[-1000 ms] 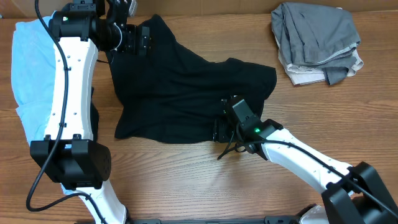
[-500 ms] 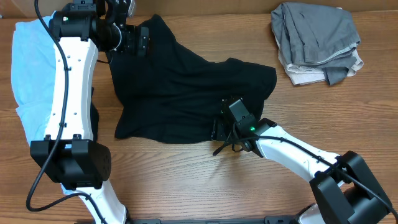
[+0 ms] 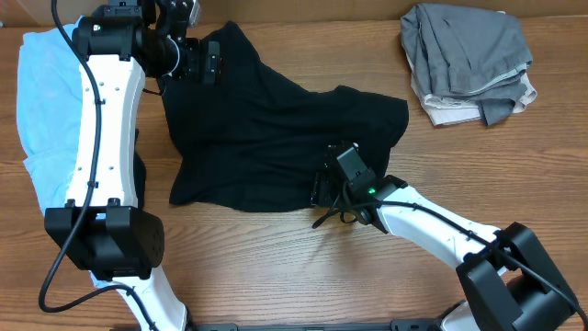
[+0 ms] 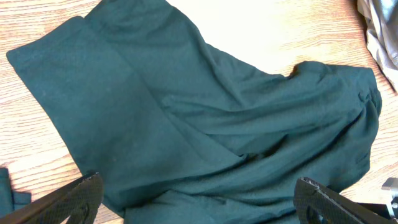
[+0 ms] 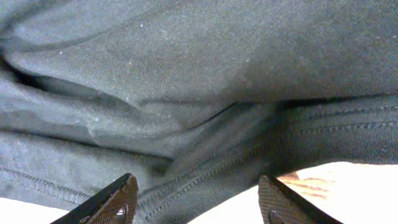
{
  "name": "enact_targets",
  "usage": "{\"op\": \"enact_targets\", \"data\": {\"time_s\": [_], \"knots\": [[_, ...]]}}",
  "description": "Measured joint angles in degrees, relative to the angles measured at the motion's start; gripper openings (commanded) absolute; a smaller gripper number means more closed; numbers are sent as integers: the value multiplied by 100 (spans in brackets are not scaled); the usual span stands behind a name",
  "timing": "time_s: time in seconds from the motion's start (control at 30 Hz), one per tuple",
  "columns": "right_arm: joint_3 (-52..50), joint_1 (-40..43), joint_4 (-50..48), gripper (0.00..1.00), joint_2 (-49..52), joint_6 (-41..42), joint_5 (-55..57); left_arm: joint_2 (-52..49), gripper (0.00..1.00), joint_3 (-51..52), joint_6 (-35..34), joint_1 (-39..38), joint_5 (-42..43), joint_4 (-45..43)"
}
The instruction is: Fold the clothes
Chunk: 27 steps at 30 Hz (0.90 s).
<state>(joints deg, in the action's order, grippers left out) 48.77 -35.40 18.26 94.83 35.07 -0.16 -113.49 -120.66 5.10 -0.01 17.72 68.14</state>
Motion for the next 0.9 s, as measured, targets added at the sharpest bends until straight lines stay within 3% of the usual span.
{"op": "enact_targets", "data": {"time_s": [0.4,0.57,0.63,0.7,0.77,0.9], "knots": [[44,-24,-402,66,446,-201,-2,0,100,0,0,0,-48,-2],[85,-33,-457,59,522,-334,-13,0,100,0,0,0,-105,-2],[120,-33,-461,49,568,-400,-59,0,100,0,2,0,-107,0],[173,-39,-339,24,605,-498,-94,0,100,0,0,0,-118,2],[208,-59,-46,6,612,-463,-127,0,98,0,0,0,-151,2],[308,4,684,4,557,-155,-238,0,93,0,0,0,-238,4]]}}
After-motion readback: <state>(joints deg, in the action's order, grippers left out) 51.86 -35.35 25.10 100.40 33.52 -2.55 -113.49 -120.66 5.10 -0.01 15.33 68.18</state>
